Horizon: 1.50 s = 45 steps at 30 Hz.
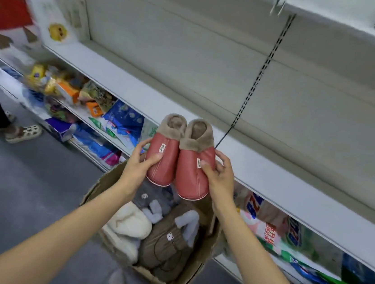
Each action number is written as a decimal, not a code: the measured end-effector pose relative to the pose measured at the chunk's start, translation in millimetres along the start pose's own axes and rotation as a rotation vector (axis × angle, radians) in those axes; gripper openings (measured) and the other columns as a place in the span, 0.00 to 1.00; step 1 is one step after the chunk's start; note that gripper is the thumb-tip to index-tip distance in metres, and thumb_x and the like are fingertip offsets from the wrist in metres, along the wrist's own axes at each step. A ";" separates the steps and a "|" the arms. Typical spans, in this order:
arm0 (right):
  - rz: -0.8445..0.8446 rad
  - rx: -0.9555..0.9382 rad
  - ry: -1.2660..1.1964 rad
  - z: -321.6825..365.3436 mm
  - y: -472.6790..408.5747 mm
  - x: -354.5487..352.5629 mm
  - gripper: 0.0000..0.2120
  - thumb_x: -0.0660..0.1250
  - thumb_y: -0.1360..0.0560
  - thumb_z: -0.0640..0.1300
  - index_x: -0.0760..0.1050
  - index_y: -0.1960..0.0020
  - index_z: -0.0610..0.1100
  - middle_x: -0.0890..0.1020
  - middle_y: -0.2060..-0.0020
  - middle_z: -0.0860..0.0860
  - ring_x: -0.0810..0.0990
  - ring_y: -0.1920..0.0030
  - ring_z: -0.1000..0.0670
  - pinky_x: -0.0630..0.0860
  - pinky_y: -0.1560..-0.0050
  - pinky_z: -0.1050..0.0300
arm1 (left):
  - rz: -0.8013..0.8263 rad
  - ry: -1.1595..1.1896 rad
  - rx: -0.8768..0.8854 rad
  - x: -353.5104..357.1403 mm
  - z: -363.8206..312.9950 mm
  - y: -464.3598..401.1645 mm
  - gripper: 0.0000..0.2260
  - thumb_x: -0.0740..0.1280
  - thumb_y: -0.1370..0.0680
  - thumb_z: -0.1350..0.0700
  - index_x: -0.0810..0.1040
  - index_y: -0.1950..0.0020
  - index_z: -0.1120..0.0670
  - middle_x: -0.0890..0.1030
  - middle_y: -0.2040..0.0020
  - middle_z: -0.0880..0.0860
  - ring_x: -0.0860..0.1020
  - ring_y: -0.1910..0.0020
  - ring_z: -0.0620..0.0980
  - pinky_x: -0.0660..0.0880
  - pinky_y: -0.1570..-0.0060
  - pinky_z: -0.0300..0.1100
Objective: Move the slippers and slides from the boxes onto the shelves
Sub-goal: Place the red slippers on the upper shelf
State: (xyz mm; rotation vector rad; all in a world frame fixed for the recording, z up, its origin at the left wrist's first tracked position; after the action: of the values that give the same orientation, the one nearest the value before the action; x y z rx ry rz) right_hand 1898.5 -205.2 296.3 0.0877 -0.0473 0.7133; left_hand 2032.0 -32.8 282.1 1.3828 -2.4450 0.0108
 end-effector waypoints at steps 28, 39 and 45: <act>-0.341 -0.576 -0.190 322.0 -0.1 -39.3 0.20 0.71 0.25 0.34 0.76 0.34 0.41 0.86 0.49 0.46 0.84 0.52 0.50 0.81 0.51 0.58 | 0.538 0.045 0.375 180.9 -285.2 -34.9 0.22 0.71 0.22 0.54 0.70 0.30 0.49 0.84 0.43 0.54 0.84 0.54 0.48 0.80 0.58 0.40; -0.341 -0.328 -0.058 396.0 -99.2 -79.1 0.04 0.68 0.25 0.36 0.82 0.53 0.41 0.82 0.63 0.48 0.79 0.64 0.51 0.77 0.66 0.59 | 0.579 -0.558 0.423 283.7 -339.2 -101.1 0.17 0.66 0.20 0.46 0.73 0.36 0.55 0.81 0.48 0.54 0.82 0.56 0.53 0.81 0.55 0.48; -0.377 -0.350 0.147 386.2 -116.2 -90.8 0.06 0.69 0.25 0.41 0.84 0.52 0.40 0.82 0.59 0.48 0.78 0.61 0.51 0.74 0.55 0.56 | 0.327 -1.109 0.803 289.8 -343.7 -121.1 0.31 0.56 0.24 0.30 0.76 0.36 0.54 0.81 0.41 0.57 0.76 0.41 0.61 0.70 0.41 0.51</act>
State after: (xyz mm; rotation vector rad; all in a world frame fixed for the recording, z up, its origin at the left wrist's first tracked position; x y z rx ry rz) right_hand 1900.8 -389.1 666.5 -0.2854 -0.0140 0.3255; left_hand 2092.2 -280.5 671.7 1.4562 -3.8782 0.4641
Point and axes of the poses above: each hand's wrist, its own y-axis away from the middle knuckle, its own x-axis out of the palm, z = x × y, the point moved 3 cm from there along -y, towards the middle knuckle
